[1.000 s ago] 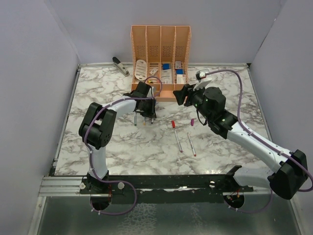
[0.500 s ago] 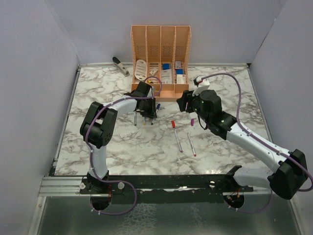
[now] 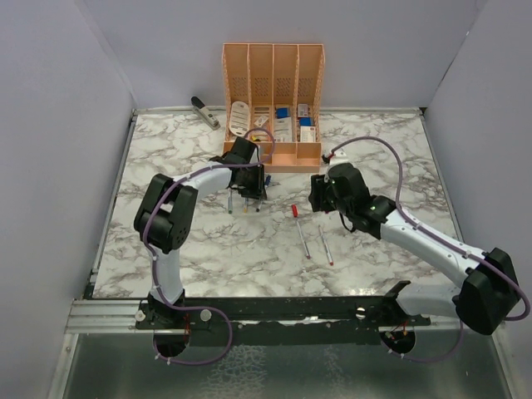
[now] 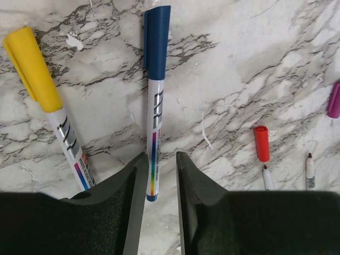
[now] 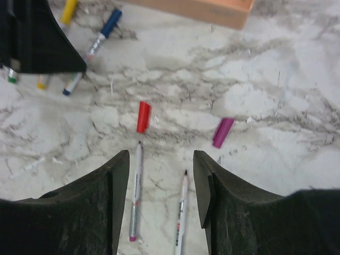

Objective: Insert the pens into the pen caps

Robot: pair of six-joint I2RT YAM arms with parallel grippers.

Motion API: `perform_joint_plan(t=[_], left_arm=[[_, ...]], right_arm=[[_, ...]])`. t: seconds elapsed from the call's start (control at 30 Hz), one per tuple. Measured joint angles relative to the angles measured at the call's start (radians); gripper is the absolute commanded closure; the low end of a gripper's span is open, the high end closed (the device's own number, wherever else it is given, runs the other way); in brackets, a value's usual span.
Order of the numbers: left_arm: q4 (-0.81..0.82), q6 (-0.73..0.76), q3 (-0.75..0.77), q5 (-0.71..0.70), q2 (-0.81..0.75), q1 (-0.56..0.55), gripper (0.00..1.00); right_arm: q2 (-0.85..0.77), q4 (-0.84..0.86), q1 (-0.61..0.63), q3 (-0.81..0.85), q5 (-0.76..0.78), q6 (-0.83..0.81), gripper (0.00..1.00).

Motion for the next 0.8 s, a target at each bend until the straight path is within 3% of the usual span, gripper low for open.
perform_joint_plan(t=[0.3, 0.6, 0.8], left_arm=[[0.020, -0.018, -0.002, -0.005, -0.158, 0.000, 0.69], [0.108, -0.018, -0.068, -0.042, -0.321, 0.000, 0.69], [0.119, -0.014, -0.126, -0.059, -0.343, 0.001, 0.69]], right_arm=[[0.013, -0.101, 0.054, -0.079, -0.057, 0.016, 0.51], [0.182, -0.098, 0.175, -0.079, -0.069, 0.027, 0.55], [0.271, -0.099, 0.182, -0.049, -0.048, 0.039, 0.56]])
